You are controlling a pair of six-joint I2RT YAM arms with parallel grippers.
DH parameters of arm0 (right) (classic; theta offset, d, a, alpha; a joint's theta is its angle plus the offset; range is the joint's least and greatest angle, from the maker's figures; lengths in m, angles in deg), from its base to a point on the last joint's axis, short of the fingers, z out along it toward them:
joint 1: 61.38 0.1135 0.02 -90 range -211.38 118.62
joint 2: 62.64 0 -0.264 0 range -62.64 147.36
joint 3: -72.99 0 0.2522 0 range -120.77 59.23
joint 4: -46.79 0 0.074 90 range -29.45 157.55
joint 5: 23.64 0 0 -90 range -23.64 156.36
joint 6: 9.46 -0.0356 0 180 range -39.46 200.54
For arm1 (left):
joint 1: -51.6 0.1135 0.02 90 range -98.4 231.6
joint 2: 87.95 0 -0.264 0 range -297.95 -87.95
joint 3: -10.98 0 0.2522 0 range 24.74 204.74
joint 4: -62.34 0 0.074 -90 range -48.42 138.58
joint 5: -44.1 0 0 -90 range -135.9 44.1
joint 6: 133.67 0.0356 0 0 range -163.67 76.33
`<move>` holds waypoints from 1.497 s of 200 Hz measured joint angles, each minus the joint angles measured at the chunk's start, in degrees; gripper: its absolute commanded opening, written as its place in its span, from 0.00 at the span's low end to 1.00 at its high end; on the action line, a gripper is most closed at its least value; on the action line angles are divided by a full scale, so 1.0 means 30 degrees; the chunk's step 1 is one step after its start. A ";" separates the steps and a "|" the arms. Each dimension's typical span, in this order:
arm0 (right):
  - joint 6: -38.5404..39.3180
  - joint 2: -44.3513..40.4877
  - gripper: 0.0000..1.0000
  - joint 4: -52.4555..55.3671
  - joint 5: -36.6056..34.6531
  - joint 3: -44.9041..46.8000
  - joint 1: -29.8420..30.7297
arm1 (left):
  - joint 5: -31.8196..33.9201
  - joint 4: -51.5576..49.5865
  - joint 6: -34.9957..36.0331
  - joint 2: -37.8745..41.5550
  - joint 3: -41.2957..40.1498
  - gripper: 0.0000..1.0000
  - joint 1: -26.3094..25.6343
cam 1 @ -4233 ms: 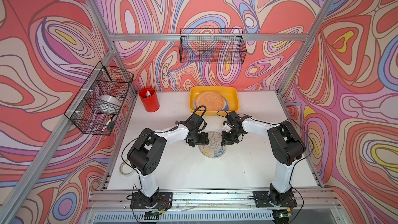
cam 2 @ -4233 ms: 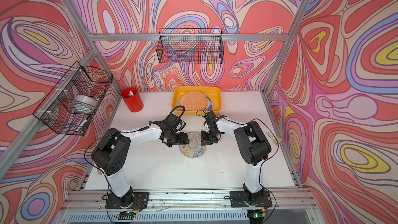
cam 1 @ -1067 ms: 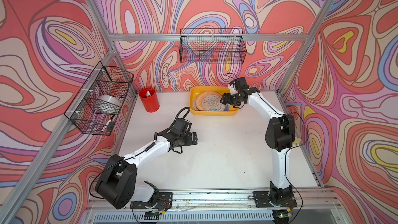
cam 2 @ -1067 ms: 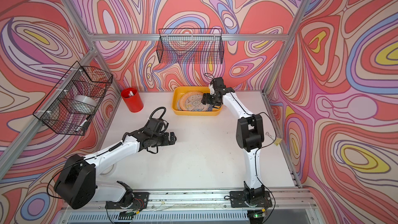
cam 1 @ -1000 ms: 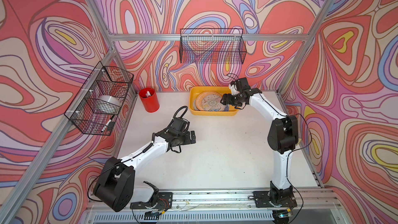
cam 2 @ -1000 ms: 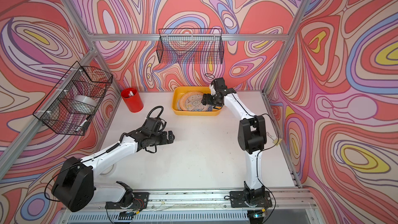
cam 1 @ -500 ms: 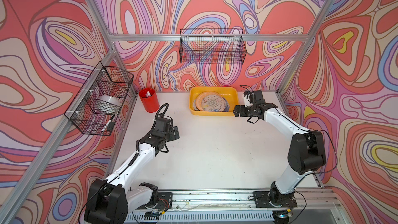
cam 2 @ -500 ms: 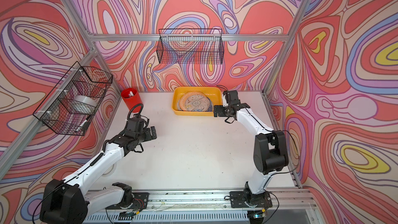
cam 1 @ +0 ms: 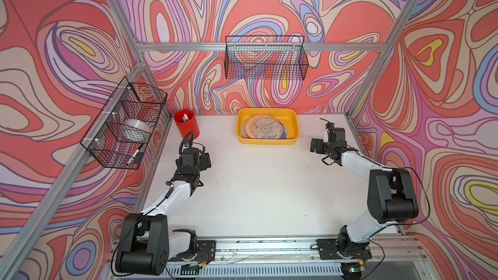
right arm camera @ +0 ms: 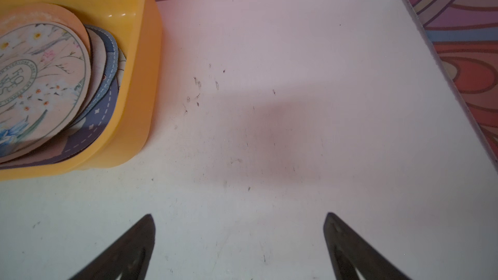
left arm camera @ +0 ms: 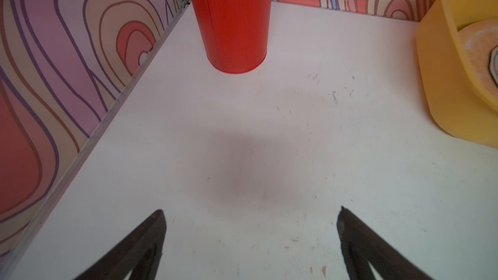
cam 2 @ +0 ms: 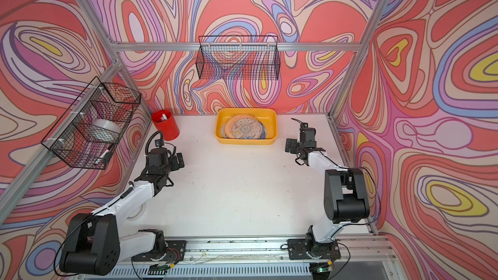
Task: Put the coasters into the storage box
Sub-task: Reset both arms
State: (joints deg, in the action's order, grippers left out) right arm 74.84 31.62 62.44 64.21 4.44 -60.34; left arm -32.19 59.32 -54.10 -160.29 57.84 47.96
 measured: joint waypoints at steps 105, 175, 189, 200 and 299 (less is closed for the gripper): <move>0.1399 0.0117 0.98 -1.0790 0.0364 0.6368 -0.0117 | -0.0641 1.0885 0.2135 -0.4371 -0.4218 1.00 0.0503; 0.1603 0.0525 0.98 -1.4200 0.0372 0.7242 -0.0124 | -0.0634 1.3136 0.2135 -0.5144 -0.4481 1.00 0.0503; 0.1603 0.0525 0.98 -1.4404 0.0372 0.7271 -0.0153 | -0.0641 1.3209 0.2127 -0.5144 -0.4473 1.00 0.0503; 0.1603 0.0525 0.98 -1.4535 0.0372 0.7271 -0.0182 | -0.0648 1.3216 0.2135 -0.5151 -0.4459 1.00 0.0503; 0.1603 0.0525 0.98 -1.4921 0.0372 0.7271 -0.0204 | -0.0714 1.3223 0.2142 -0.5151 -0.4444 1.00 0.0503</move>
State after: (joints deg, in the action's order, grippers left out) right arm 79.65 33.20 17.68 65.33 26.25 -60.96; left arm -34.33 98.99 -47.68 -175.74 44.51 49.47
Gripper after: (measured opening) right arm 0.983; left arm 0.999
